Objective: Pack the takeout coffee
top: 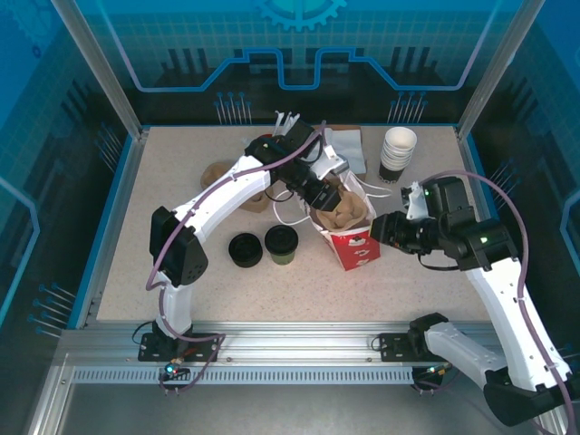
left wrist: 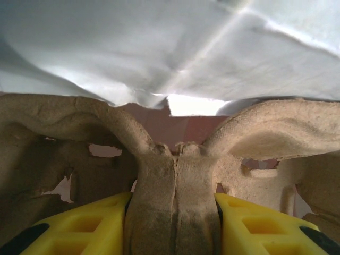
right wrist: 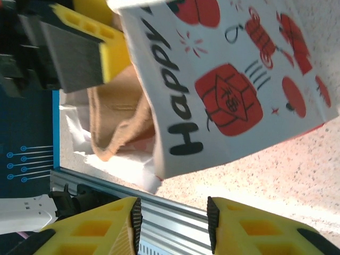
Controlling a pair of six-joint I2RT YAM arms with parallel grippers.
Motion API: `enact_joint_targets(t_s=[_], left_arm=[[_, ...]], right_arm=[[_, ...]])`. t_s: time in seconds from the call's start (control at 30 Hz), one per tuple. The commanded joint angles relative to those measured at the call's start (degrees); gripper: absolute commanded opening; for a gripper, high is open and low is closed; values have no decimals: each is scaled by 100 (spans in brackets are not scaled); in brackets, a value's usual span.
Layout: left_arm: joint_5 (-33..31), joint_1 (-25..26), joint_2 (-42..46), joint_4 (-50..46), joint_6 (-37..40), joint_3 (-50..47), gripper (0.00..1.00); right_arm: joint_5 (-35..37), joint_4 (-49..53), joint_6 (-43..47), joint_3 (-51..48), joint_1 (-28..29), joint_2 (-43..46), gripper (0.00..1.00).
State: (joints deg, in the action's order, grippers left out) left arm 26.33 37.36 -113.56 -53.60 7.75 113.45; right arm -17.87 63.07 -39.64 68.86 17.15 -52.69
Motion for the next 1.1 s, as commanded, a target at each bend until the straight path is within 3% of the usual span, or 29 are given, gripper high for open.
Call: enact_joint_targets(t_s=[0.0,0.33,0.9,1.07], left_arm=[[-38,46,9,34,-223,133,42],[-60,104,4,35,-267,53,42],[-167,92,-145,10,-398,298,42],[-138,94,-175,-17,-423,373,41]], right_arm=[[-328,-479,-394,-332,153,96,40],[-434,-1367,-747,-724,216,189,39],[-736,-1746,-882,-813,218,267,39],[-499,-1711,-829,-893,210,267,37]])
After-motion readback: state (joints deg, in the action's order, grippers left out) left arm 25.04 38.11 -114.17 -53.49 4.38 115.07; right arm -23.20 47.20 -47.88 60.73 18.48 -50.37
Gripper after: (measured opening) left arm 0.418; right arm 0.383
